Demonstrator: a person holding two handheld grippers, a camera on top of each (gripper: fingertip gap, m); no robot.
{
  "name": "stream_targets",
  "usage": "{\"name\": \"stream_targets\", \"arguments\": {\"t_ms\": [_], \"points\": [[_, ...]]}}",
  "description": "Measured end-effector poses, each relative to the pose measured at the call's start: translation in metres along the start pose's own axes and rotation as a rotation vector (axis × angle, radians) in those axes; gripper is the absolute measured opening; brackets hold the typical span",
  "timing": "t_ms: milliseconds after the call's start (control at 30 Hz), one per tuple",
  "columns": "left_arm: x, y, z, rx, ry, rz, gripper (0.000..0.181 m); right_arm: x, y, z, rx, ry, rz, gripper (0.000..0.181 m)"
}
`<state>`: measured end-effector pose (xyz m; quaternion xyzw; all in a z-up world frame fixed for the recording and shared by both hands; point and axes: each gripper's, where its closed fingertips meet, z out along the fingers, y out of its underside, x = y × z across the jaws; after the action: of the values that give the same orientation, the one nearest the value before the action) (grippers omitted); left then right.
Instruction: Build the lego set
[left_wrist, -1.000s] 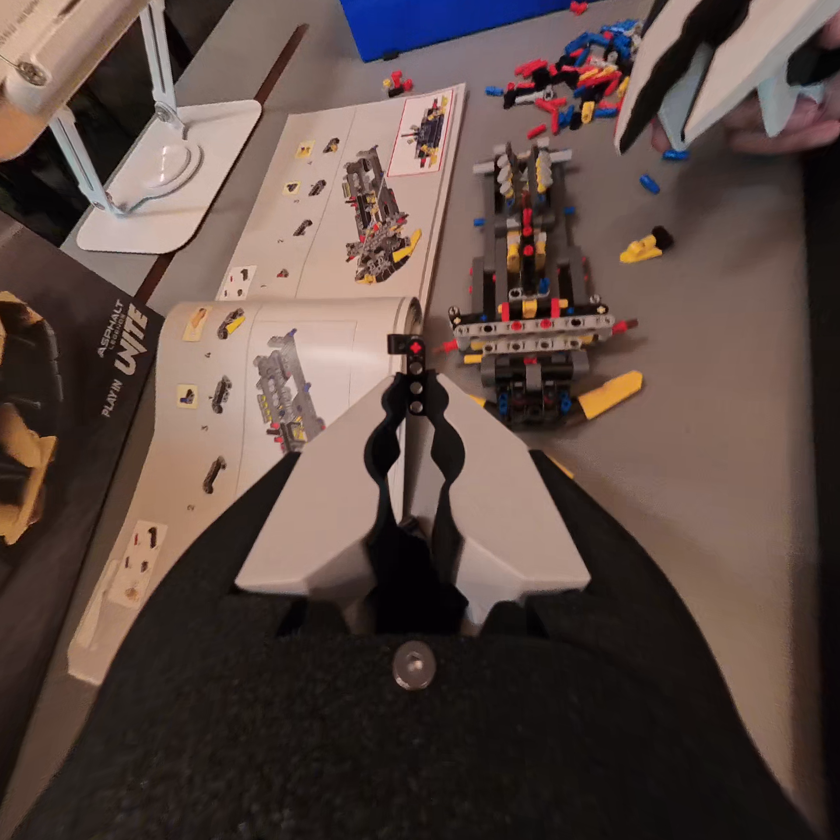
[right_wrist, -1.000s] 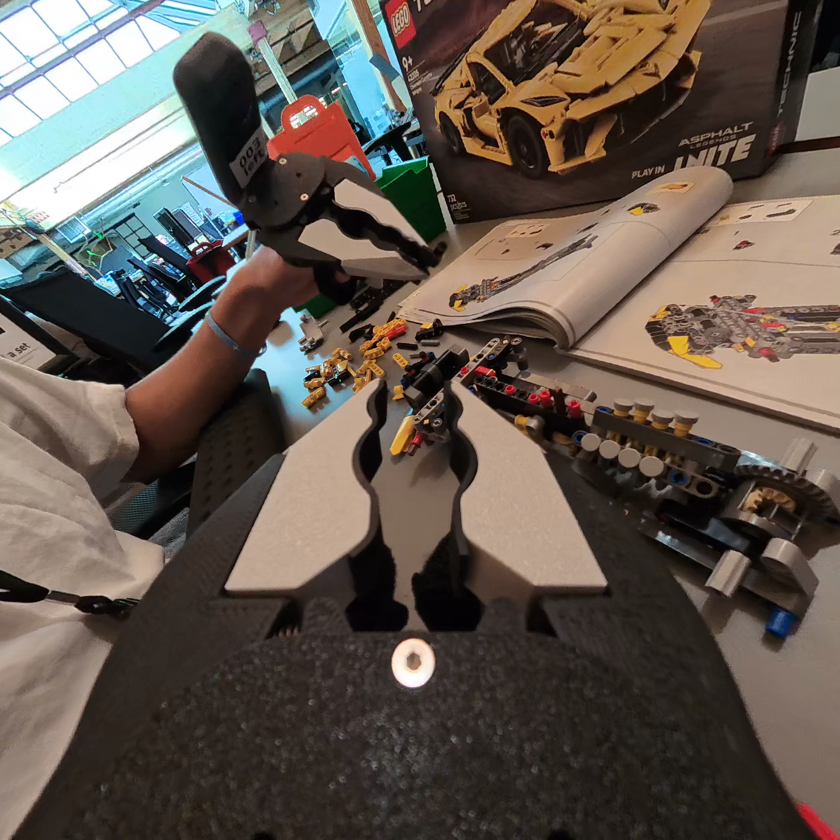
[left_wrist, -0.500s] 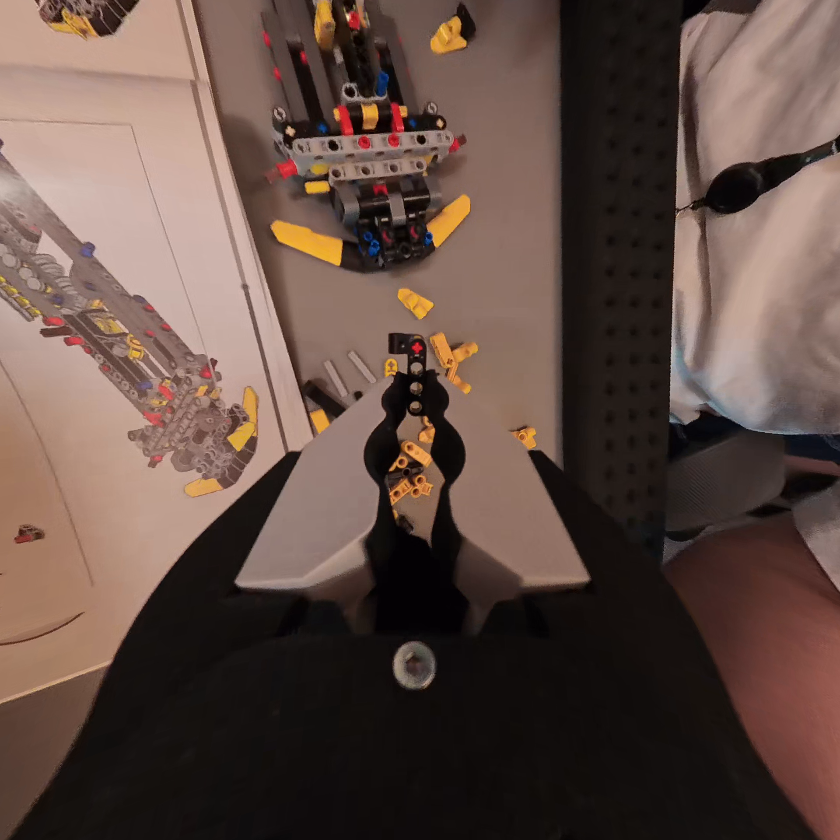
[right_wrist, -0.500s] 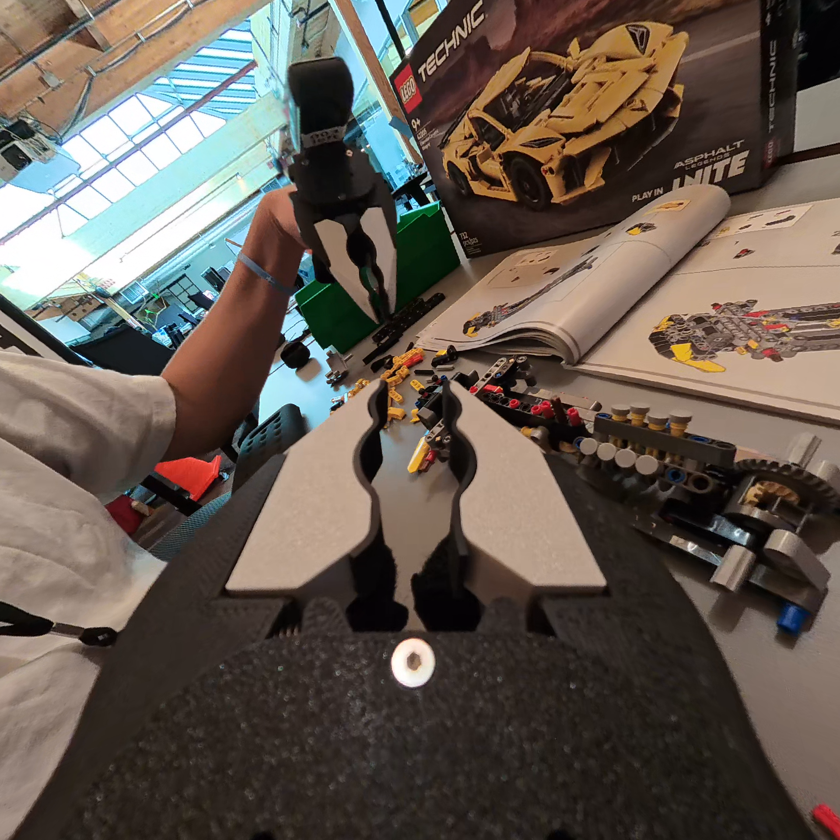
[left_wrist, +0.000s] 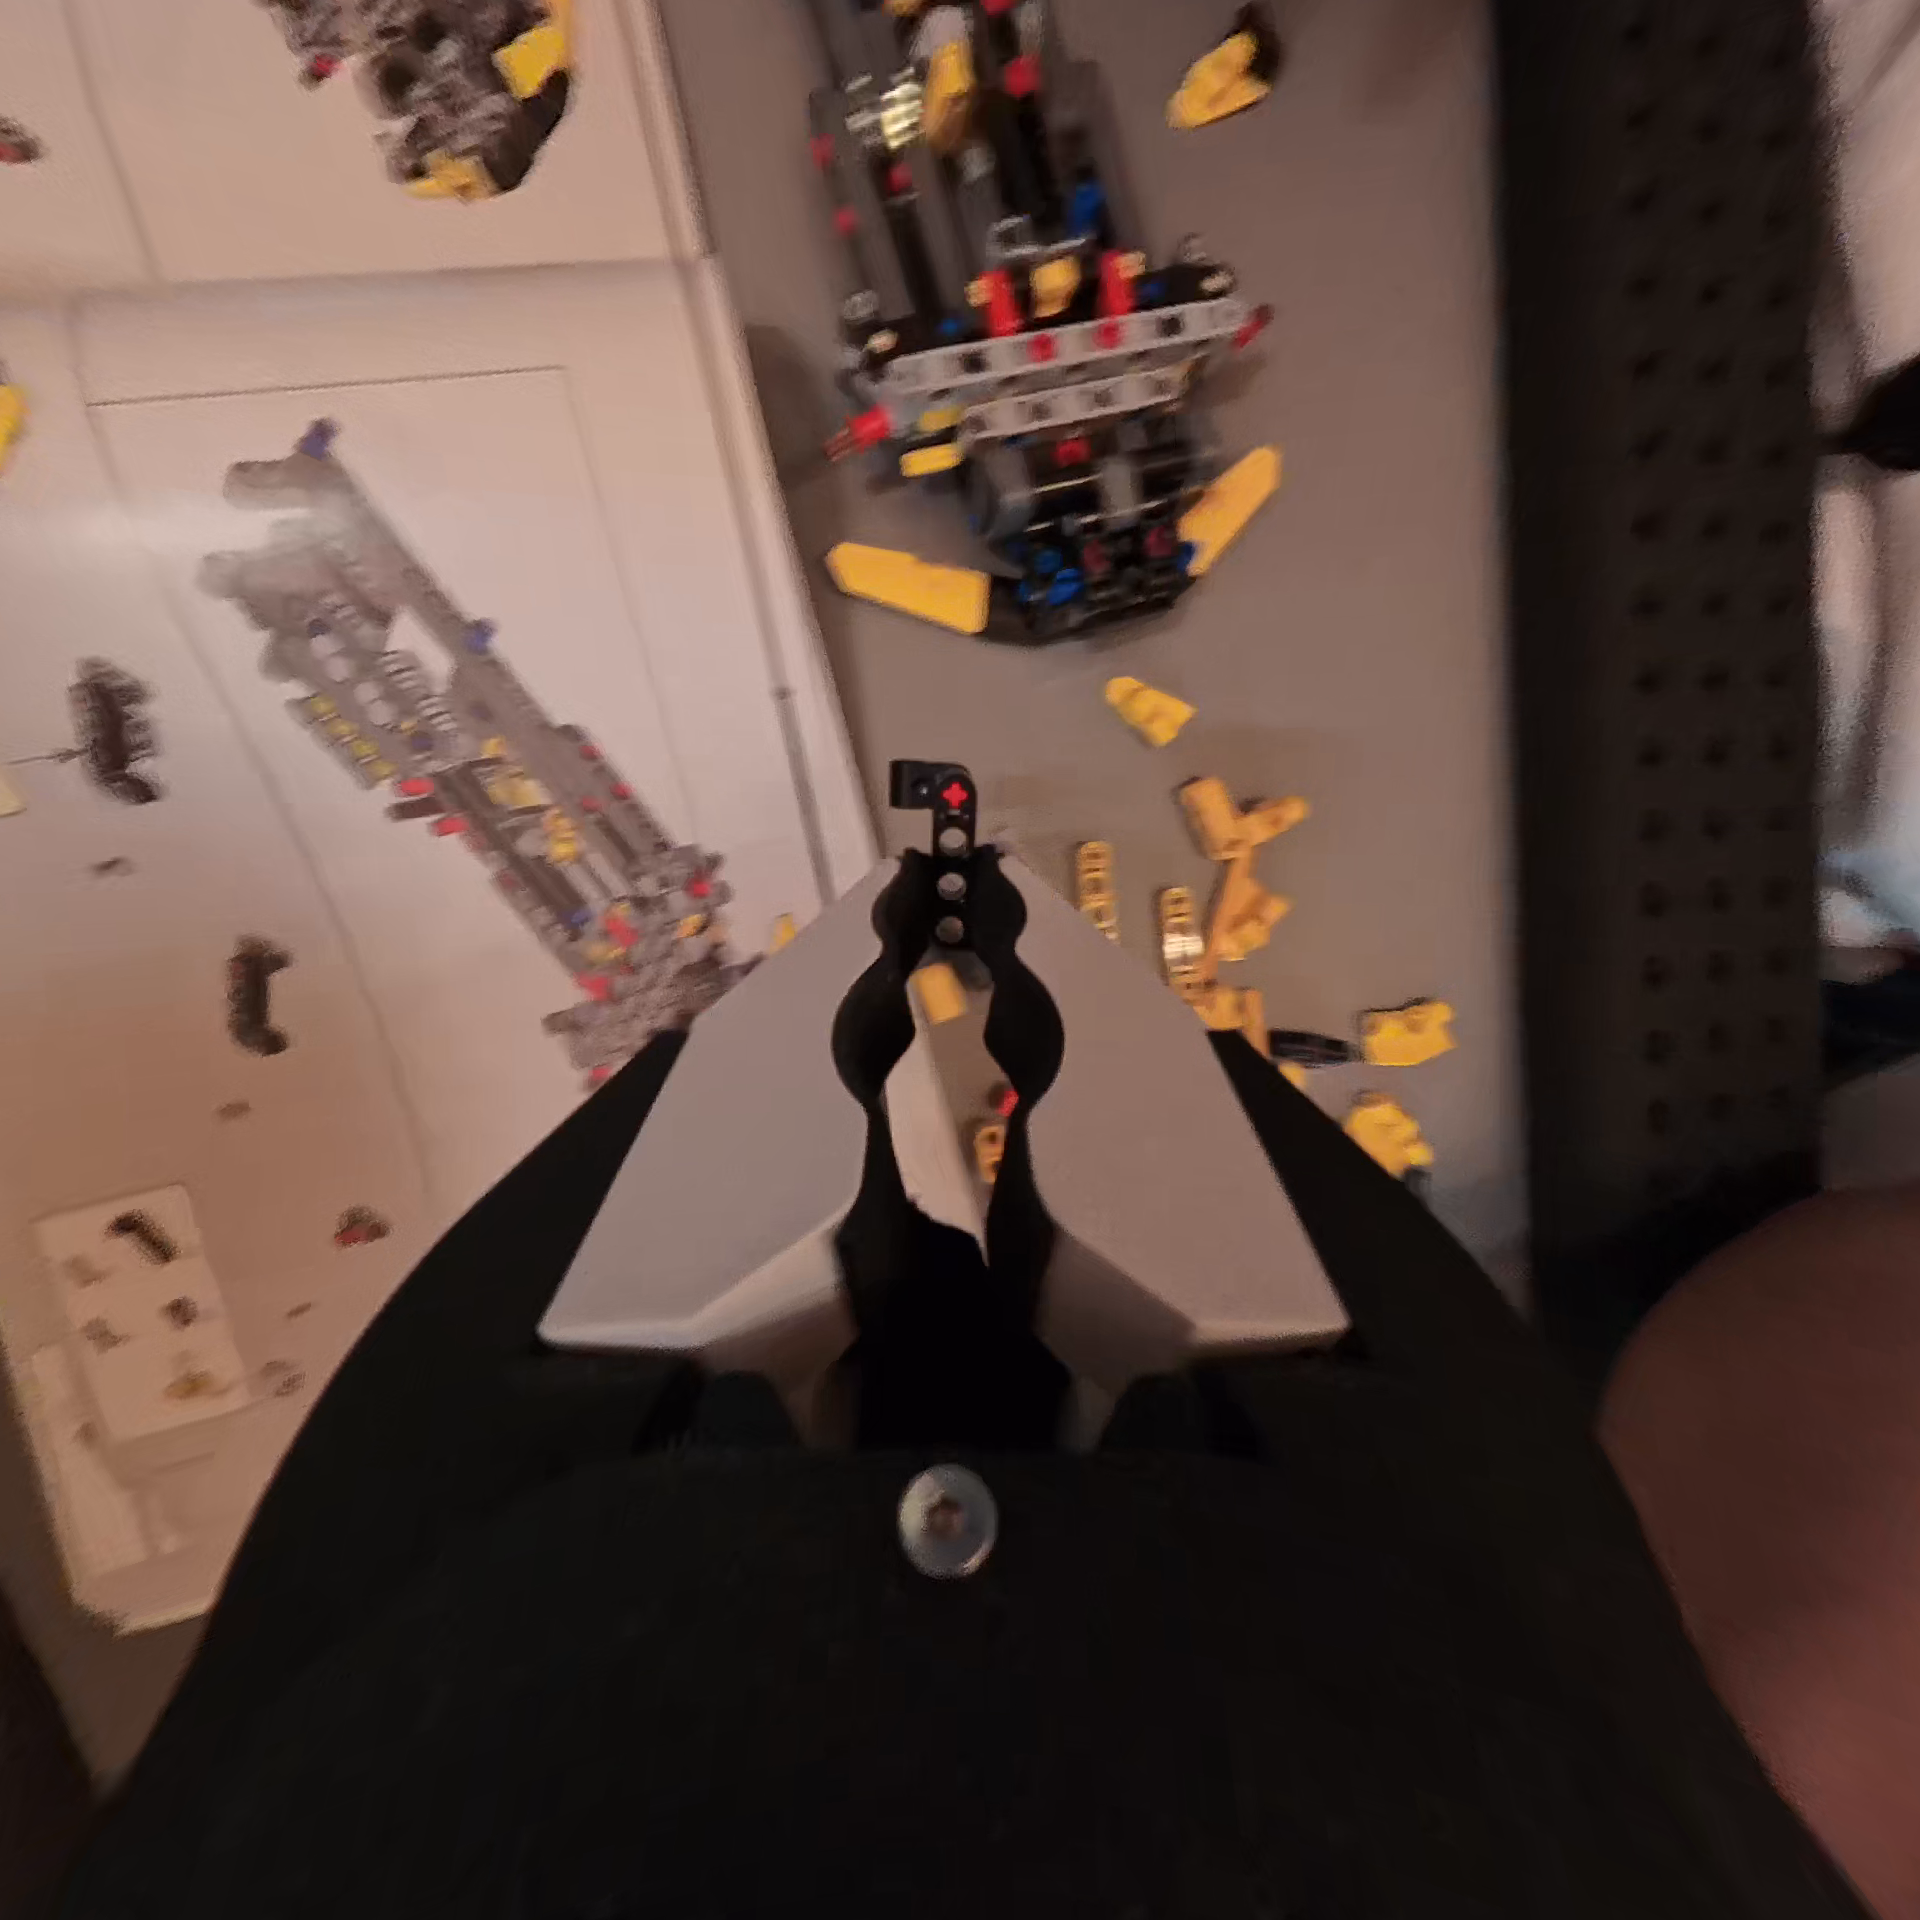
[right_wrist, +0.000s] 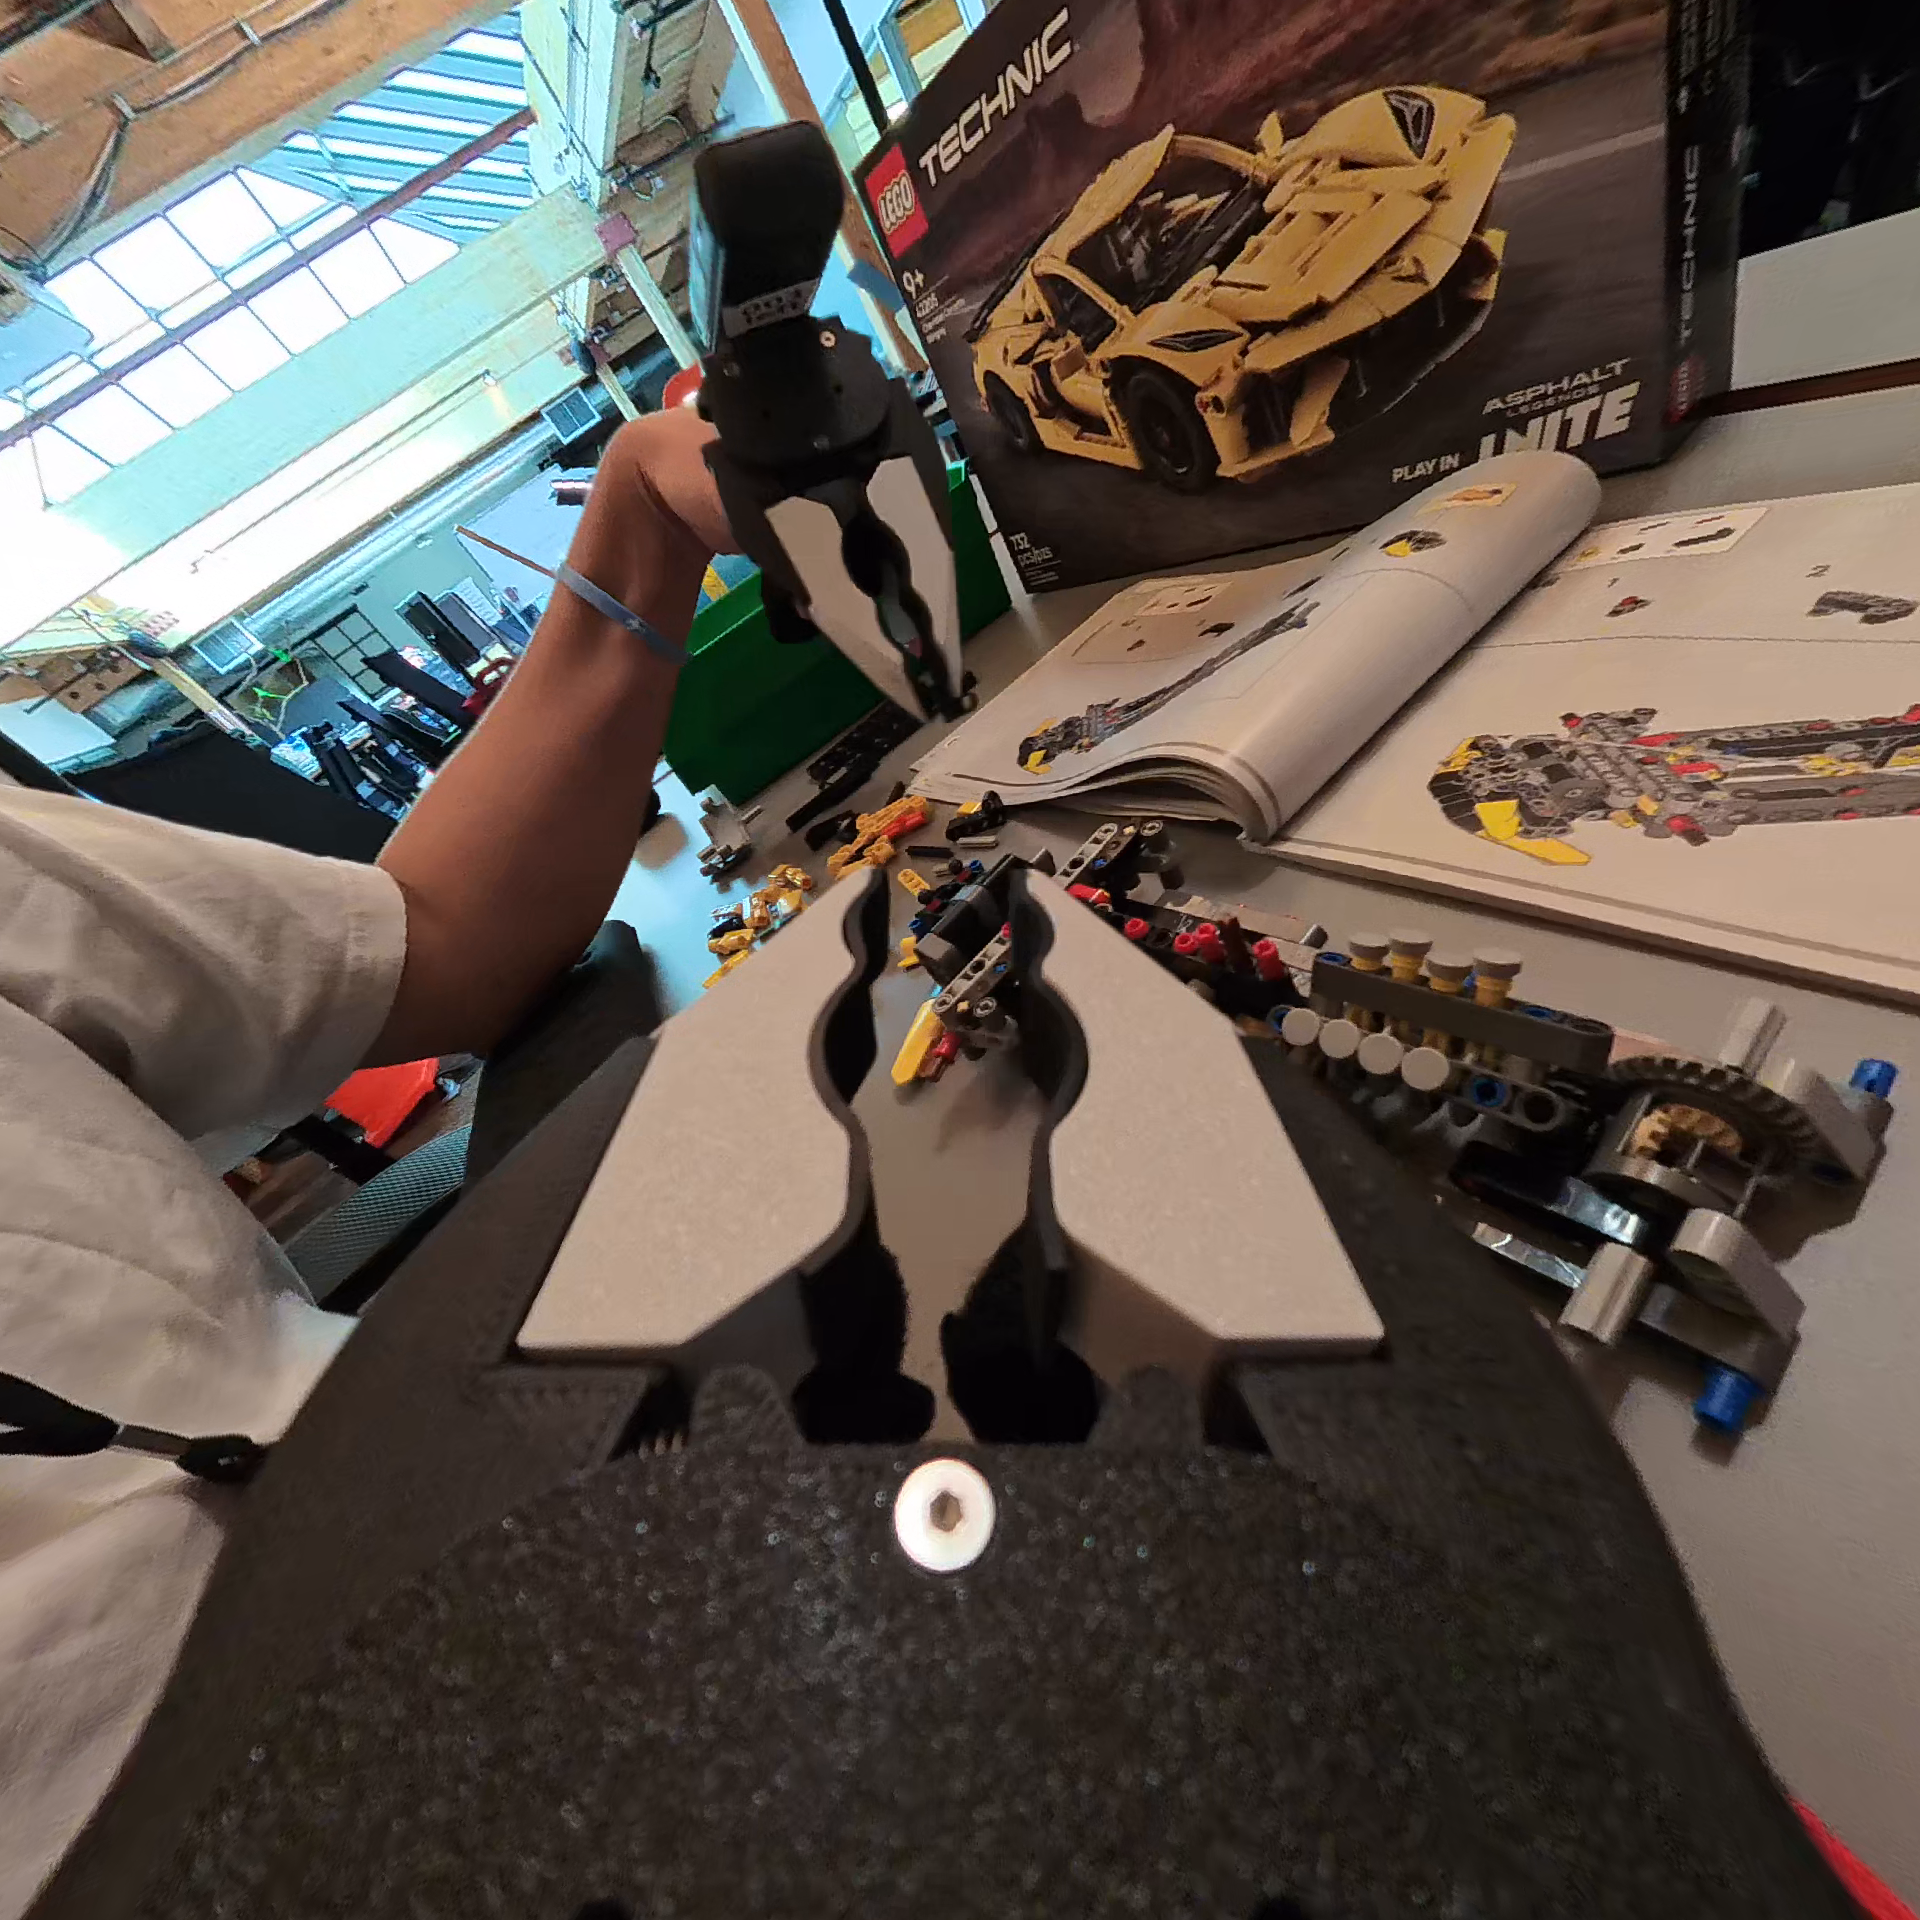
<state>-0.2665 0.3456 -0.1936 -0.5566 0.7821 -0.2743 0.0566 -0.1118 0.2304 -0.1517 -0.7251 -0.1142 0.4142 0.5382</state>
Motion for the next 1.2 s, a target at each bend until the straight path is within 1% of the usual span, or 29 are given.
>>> {"name": "stream_targets", "arguments": {"t_ms": [67, 133, 233, 333, 400, 533, 600, 833, 1033, 1133, 1200], "points": [[-0.024, 0.007, 0.002, -0.043, -0.102, -0.015, 0.005, 0.002, 0.000, 0.000, -0.002, 0.009, -0.003, 0.021], [-0.037, 0.014, 0.005, -0.090, -0.135, -0.041, 0.006, 0.004, 0.002, 0.001, -0.011, 0.014, 0.002, 0.021], [-0.054, 0.021, 0.006, -0.127, -0.203, -0.011, 0.005, 0.004, 0.003, 0.002, -0.020, 0.018, -0.001, 0.020], [-0.072, 0.031, -0.003, -0.178, -0.298, -0.046, 0.005, 0.004, 0.005, 0.003, -0.031, 0.028, -0.017, 0.020], [-0.079, 0.031, -0.011, -0.167, -0.344, -0.058, 0.005, 0.004, 0.006, 0.003, -0.036, 0.031, -0.024, 0.020], [-0.079, 0.032, -0.018, -0.158, -0.366, -0.052, 0.005, 0.003, 0.007, 0.004, -0.045, 0.038, -0.040, 0.020], [-0.073, 0.033, -0.017, -0.160, -0.345, -0.051, 0.006, 0.003, 0.008, 0.004, -0.047, 0.040, -0.042, 0.020], [-0.073, 0.026, -0.023, -0.121, -0.363, -0.034, 0.006, 0.003, 0.009, 0.005, -0.053, 0.043, -0.041, 0.020], [-0.071, 0.028, -0.025, -0.138, -0.367, -0.031, 0.006, 0.003, 0.010, 0.005, -0.059, 0.045, -0.047, 0.020], [-0.064, 0.026, -0.023, -0.139, -0.337, -0.036, 0.005, 0.003, 0.010, 0.005, -0.056, 0.047, -0.049, 0.020], [-0.047, 0.015, -0.018, -0.131, -0.272, -0.046, 0.005, 0.004, 0.005, 0.002, -0.035, 0.064, -0.058, 0.020]]}}
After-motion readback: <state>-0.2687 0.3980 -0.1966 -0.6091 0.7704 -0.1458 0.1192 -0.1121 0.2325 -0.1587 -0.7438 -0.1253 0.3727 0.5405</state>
